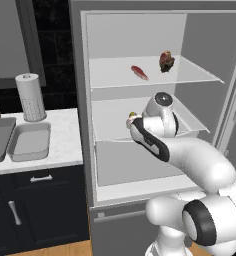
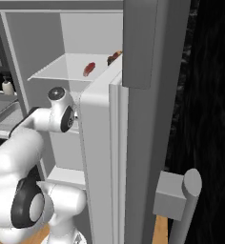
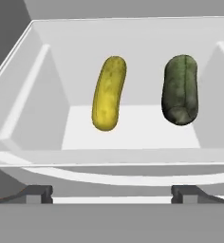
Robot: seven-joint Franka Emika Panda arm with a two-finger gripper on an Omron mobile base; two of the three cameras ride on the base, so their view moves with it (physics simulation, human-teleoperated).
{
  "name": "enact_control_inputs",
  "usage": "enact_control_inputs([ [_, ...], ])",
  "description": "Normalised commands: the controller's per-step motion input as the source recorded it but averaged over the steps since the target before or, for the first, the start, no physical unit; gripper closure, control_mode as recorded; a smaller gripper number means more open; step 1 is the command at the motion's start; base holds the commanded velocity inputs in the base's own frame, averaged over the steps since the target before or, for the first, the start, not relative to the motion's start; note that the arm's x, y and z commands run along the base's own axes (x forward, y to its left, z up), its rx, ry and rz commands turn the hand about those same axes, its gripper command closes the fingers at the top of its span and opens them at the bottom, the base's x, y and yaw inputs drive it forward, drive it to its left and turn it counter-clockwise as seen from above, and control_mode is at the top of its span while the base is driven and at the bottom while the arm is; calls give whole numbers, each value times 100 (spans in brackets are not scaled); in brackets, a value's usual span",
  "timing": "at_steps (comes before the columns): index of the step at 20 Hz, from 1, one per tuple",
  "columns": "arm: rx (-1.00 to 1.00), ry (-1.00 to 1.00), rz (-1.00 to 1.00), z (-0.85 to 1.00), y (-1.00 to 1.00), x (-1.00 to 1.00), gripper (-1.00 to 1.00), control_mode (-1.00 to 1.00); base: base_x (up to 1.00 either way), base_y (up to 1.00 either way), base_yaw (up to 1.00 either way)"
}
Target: Place one cucumber and one steak in each tupperware on the nearby counter, to pack two identical lunches.
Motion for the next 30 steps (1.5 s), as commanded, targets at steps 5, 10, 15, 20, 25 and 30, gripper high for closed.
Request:
enact_control_inputs([
  [5, 5, 13, 0, -32, 2, 53, -100, -100, 0, 0, 0],
  [10, 0, 10, 0, -15, 14, 54, -100, -100, 0, 0, 0],
  [15, 0, 2, 0, -13, 5, 46, -100, -100, 0, 0, 0],
  [20, 0, 1, 0, -20, 0, 26, -100, -100, 0, 0, 0],
  [25, 0, 0, 0, -34, 0, 22, -100, -100, 0, 0, 0],
  [30, 0, 1, 0, -45, 0, 11, 100, -100, 0, 0, 0],
])
